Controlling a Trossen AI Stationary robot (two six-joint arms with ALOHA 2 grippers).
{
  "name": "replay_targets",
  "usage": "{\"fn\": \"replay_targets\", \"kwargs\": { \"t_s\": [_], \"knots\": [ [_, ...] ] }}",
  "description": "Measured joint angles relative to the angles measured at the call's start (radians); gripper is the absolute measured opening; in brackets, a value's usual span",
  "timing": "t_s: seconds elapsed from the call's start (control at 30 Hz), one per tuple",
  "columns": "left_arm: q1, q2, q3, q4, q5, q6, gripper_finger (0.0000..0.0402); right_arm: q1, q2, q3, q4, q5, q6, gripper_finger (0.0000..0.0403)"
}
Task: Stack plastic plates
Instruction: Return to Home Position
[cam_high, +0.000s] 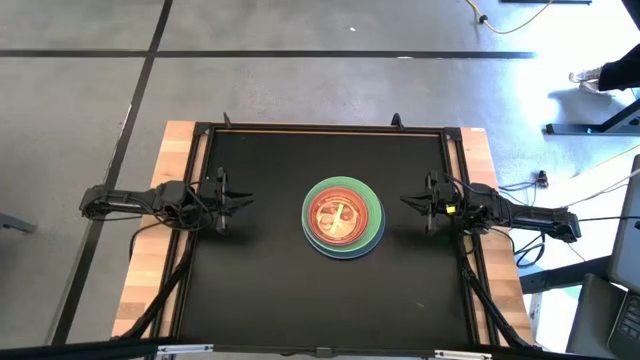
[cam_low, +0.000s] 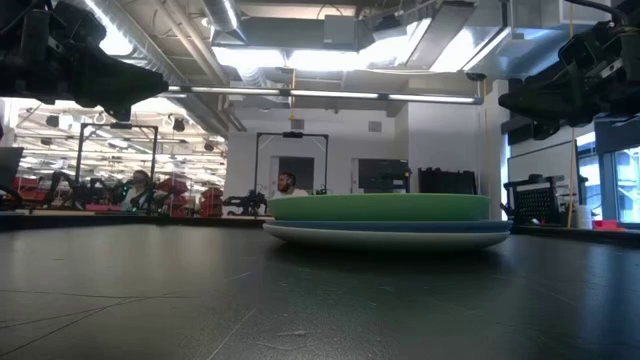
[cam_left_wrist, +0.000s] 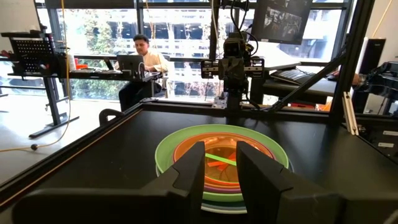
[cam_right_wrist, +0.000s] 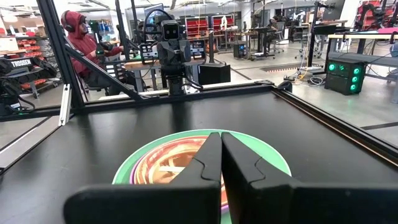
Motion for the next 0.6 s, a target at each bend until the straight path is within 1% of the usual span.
{"fn": "replay_targets", "kwargs": {
  "t_s": [0.6],
  "knots": [
    [0.000,0.000,0.000,0.000,0.000,0.000,0.0085,0.000,0.000,0.000,0.000,0.000,0.000,0.0001]
  ]
}}
